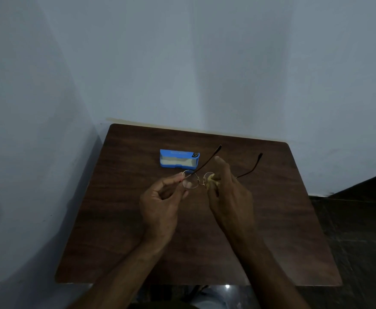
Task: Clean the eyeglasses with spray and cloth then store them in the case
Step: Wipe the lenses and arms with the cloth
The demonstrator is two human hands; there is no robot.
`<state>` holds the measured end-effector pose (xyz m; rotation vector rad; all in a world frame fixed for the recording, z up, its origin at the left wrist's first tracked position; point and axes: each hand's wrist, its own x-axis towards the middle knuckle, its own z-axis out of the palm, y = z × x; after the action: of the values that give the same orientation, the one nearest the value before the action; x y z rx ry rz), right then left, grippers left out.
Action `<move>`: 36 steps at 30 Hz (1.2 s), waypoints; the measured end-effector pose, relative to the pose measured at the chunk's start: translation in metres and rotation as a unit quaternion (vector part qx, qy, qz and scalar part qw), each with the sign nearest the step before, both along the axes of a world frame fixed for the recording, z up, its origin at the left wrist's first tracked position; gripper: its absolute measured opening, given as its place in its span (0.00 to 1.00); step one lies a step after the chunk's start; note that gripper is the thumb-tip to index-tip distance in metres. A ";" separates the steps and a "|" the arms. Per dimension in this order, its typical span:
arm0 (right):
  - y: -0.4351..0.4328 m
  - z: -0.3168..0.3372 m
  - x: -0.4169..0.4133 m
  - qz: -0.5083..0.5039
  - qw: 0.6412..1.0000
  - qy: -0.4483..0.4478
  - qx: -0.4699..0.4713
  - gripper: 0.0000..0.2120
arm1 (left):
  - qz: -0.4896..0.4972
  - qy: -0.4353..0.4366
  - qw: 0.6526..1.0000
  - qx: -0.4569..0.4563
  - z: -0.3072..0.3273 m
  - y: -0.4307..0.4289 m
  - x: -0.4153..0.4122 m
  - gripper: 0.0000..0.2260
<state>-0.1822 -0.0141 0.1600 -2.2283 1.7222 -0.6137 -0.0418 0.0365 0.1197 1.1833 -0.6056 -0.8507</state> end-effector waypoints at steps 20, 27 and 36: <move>-0.006 0.007 -0.004 0.003 0.998 0.008 -0.063 0.39 | -0.003 -0.016 1.000 0.017 -0.008 -0.005 -0.008 0.10; -0.003 0.008 -0.012 -0.013 0.997 -0.016 -0.076 0.36 | -0.003 -0.020 1.000 0.008 -0.003 -0.001 -0.015 0.10; 0.003 0.011 -0.020 -0.023 0.994 -0.007 -0.108 0.26 | 0.020 -0.034 0.999 0.011 0.003 -0.003 -0.023 0.11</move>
<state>-0.2020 -0.0112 0.1710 -2.3245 1.7792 -0.8624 -0.0648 0.0333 0.1228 1.2438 -0.6280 -0.7874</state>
